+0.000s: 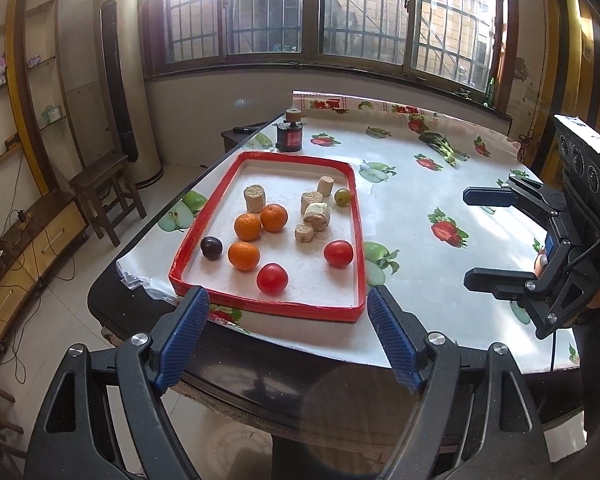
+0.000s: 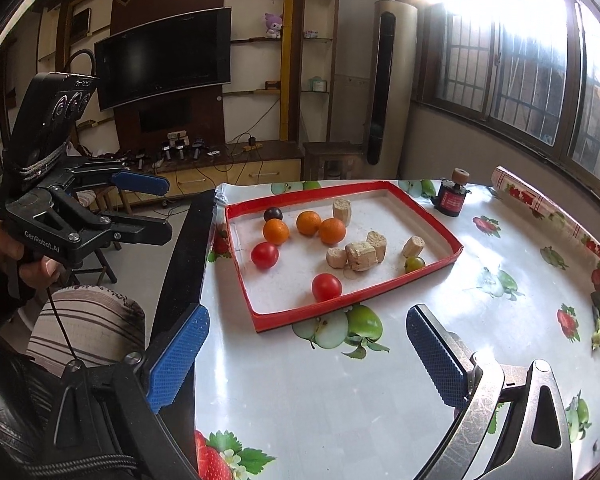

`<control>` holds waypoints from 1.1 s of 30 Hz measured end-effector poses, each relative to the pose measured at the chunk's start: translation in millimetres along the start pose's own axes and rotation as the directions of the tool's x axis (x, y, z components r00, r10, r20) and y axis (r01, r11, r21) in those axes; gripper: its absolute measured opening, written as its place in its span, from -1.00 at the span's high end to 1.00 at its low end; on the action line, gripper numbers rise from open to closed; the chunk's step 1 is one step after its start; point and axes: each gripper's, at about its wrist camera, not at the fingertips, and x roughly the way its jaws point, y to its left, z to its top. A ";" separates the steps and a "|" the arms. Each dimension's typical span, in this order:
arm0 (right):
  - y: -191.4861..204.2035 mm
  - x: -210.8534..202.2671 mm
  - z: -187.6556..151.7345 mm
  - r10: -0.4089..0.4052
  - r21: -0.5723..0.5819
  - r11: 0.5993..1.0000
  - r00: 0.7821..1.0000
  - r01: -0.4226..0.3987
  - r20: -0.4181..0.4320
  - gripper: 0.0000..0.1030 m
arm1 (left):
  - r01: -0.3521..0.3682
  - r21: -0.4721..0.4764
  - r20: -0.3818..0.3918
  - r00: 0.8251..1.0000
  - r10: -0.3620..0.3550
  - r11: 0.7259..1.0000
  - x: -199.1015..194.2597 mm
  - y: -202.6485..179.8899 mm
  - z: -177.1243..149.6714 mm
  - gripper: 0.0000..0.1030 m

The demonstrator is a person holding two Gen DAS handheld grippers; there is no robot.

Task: Organize fruits

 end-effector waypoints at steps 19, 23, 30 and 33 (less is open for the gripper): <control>8.0 -8.0 -6.6 -0.022 -0.009 1.000 0.998 0.023 0.065 -0.99 | -0.018 0.026 0.065 0.998 0.016 1.000 -16.4 -7.0 4.9 -0.58; 8.4 -5.5 -8.8 -0.018 -0.009 1.000 0.998 0.019 0.054 -0.99 | -0.016 0.019 0.072 0.997 0.014 1.000 -17.4 -5.6 4.9 -0.58; 7.8 -2.4 -11.4 -0.008 0.000 1.000 0.999 0.008 0.044 -0.99 | -0.007 0.004 0.072 0.997 0.007 1.000 -17.1 -2.4 3.5 -0.58; 8.3 -1.6 -11.9 -0.006 0.000 1.000 0.999 0.006 0.042 -0.99 | -0.011 0.007 0.070 0.998 0.010 1.000 -16.9 -2.9 2.0 -0.58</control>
